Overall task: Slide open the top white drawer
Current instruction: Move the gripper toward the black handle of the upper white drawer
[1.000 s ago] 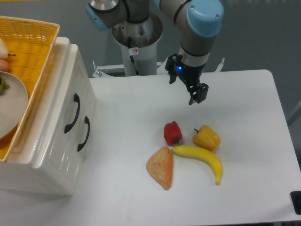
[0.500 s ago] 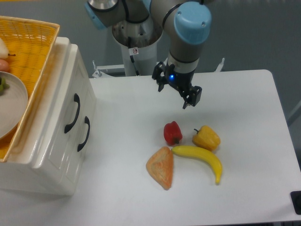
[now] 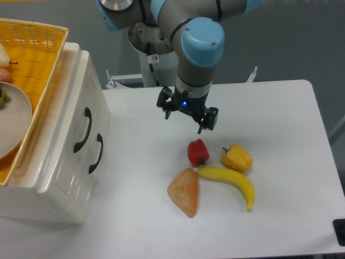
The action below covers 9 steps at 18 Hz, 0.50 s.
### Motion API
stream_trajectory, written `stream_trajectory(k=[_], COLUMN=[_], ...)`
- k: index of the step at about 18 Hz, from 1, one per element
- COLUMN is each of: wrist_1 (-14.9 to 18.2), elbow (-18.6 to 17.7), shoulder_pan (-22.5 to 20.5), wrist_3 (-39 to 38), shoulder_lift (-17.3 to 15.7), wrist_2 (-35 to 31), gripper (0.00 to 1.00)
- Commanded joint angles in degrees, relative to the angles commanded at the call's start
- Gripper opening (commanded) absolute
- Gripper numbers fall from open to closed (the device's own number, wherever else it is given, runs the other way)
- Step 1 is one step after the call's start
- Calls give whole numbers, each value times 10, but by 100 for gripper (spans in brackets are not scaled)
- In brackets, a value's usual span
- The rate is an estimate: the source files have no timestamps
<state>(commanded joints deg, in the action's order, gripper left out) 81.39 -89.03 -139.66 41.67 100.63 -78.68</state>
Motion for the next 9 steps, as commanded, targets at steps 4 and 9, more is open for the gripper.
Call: stream_trajectory(k=[4, 9], wrist_1=[4, 21], elbow=[0, 0], shoulder_pan=[23, 45], wrist_3=[-78, -122], shoulder_lift=[-5, -9], wrist_2=[36, 13], gripper=[100, 100])
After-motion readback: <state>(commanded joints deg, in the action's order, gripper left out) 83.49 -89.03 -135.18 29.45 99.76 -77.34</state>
